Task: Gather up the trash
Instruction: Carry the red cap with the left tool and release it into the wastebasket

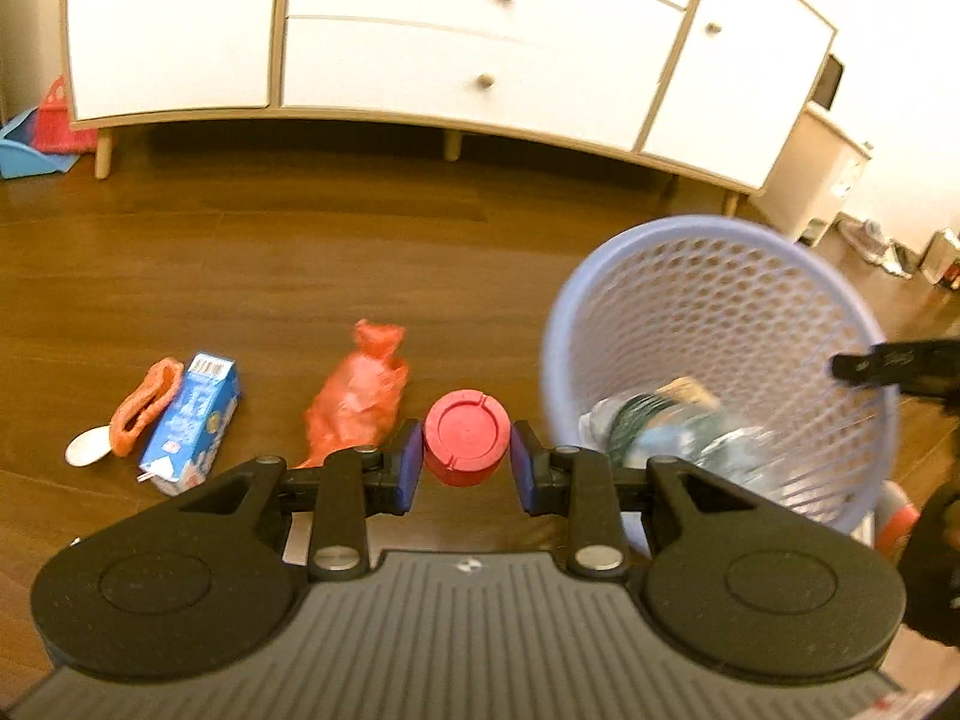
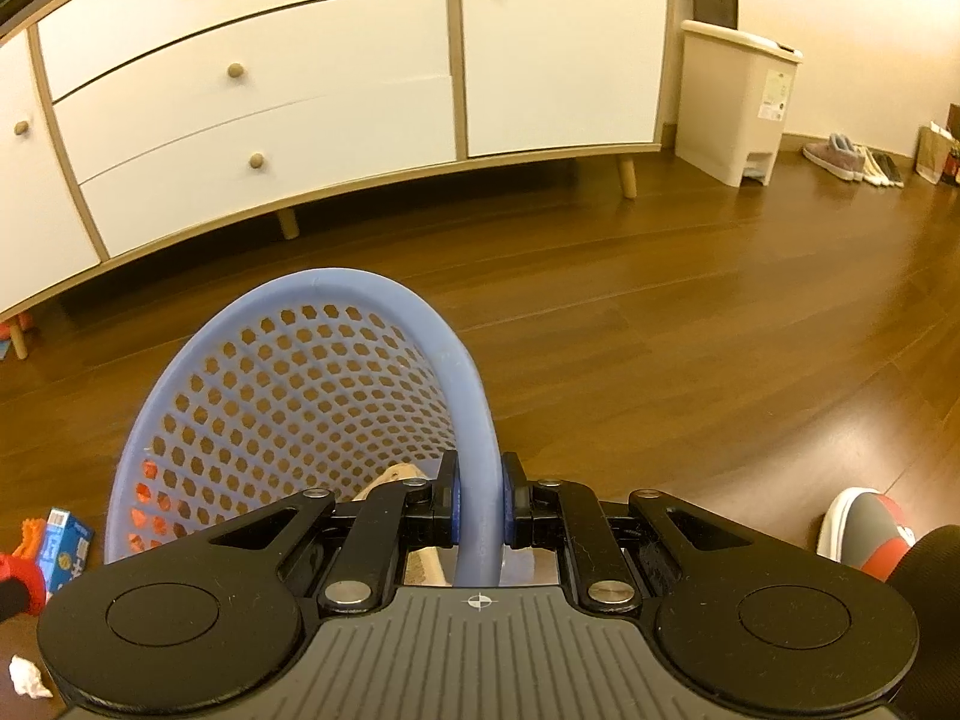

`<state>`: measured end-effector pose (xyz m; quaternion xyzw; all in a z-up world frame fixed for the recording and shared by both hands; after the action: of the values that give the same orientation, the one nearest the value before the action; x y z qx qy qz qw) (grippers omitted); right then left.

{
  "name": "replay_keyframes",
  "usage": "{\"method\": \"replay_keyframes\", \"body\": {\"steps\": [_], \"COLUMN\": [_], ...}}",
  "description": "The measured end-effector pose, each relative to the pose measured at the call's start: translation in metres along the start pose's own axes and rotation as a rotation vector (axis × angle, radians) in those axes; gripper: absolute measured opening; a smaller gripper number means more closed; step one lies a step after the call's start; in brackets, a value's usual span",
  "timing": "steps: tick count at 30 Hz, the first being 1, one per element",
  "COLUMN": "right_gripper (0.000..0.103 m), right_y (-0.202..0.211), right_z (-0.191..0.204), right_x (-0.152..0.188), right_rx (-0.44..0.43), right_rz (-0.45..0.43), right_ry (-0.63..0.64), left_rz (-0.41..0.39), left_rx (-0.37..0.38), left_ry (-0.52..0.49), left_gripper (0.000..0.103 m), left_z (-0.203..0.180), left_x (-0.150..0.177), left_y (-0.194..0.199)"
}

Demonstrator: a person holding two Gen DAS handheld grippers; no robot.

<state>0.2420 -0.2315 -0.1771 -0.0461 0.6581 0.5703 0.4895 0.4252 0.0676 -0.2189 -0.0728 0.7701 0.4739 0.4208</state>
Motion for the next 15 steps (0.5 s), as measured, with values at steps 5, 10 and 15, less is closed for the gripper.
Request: {"method": "replay_keyframes", "body": {"steps": [5, 10, 15], "right_gripper": [0.009, 0.009, 0.009], "right_y": [-0.001, -0.005, -0.01], "right_z": [0.005, 0.01, 0.008], "right_x": [0.0, -0.002, -0.004], "right_rx": [-0.033, -0.058, -0.065], "right_rz": [0.003, 0.005, 0.007], "right_ry": [0.018, 0.034, 0.03], "left_rz": [-0.03, -0.046, -0.041], "left_rx": [0.051, 0.099, 0.142], "left_ry": [-0.025, -0.052, -0.078], "left_gripper": [0.026, 0.026, 0.026], "left_z": [-0.025, -0.05, -0.07], "left_x": [-0.015, -0.023, -0.023], "left_y": [0.014, 0.022, 0.021]}}
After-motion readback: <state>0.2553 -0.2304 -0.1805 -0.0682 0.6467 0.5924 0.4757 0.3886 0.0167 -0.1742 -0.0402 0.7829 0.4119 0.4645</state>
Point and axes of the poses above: each gripper's, at about its wrist camera, not at the fingertips, and y roughly against the way its jaws point, z to its left, x to its underside, the point moved 9 cm from there along -y, roughly the way its jaws point, and after that the axes turned 6 degrees about -x, right-handed, at the moved point
